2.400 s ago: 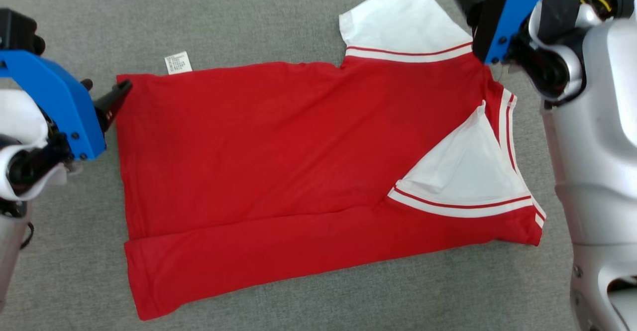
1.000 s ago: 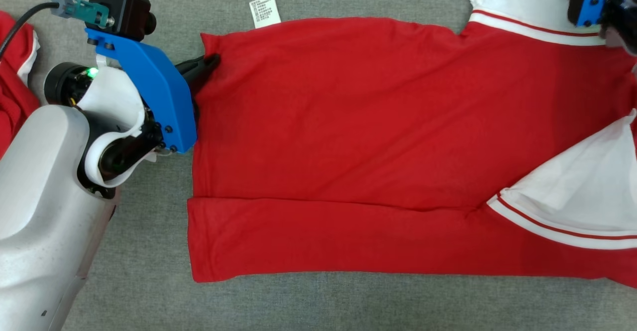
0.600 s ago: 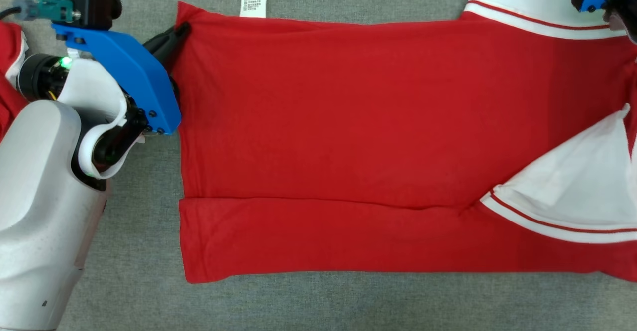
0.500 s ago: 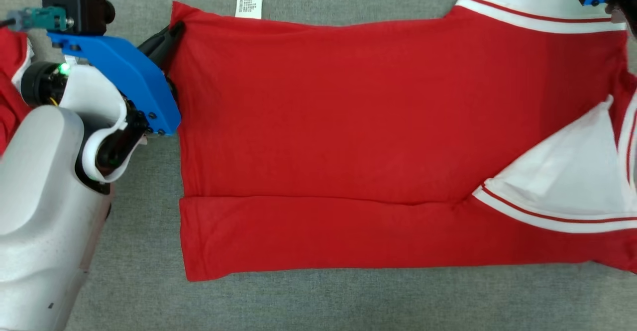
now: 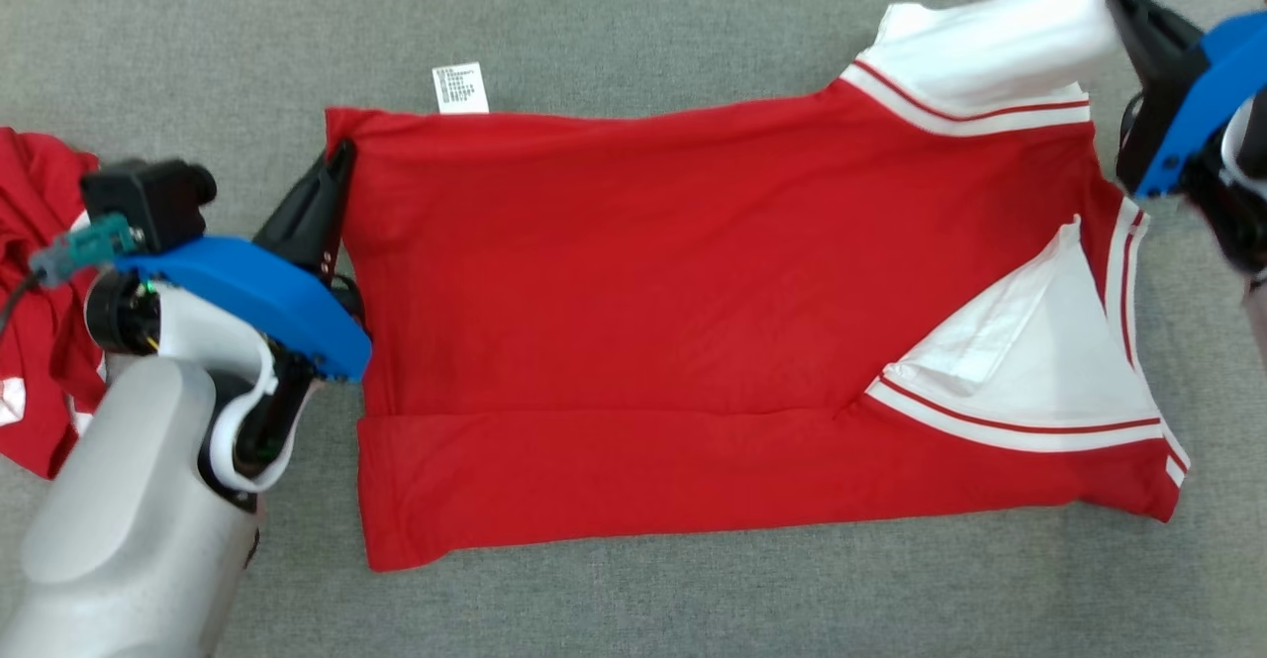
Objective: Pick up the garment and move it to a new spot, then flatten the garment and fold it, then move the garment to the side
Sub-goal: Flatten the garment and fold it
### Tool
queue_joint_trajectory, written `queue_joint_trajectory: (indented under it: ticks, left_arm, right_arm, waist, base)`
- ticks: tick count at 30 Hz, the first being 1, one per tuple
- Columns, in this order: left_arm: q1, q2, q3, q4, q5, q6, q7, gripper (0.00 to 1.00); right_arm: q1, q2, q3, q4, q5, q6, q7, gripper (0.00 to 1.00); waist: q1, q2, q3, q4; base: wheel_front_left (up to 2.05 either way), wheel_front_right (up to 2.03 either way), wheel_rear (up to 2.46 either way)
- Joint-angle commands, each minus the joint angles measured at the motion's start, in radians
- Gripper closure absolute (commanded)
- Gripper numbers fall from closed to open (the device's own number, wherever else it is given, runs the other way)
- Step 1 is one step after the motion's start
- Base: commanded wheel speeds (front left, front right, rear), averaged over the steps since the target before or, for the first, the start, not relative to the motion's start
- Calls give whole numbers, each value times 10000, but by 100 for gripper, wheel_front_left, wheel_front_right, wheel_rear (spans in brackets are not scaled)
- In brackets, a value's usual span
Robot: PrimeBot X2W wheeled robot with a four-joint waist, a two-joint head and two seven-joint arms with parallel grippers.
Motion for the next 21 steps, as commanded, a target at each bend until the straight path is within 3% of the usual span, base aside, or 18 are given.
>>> queue_joint_trajectory:
  ticks: [1,6,11,21]
  left_arm:
    - [390,58,-26,-70,107,-61,-382,100]
    - [1139,-23,-182,-75,236,-159,-1192,100]
    - [1733,19,-516,55,492,-264,-1953,100]
    - [2778,134,-787,428,954,-162,-3075,100]
  right_arm:
    - [693,-214,94,-540,315,4,35,100]
    - [2318,-627,196,-1923,750,6,249,100]
    - [3922,-713,-368,-3260,987,6,530,100]
    - [6642,-149,-2064,-5716,559,6,1443,100]
  waist:
    - [0,0,-247,-121]
    - [0,0,-710,-107]
    - [0,0,-1088,-165]
    - [0,0,-1551,-413]
  base:
    - [0,0,0]
    - [0,0,0]
    - [0,0,0]
    - [0,0,0]
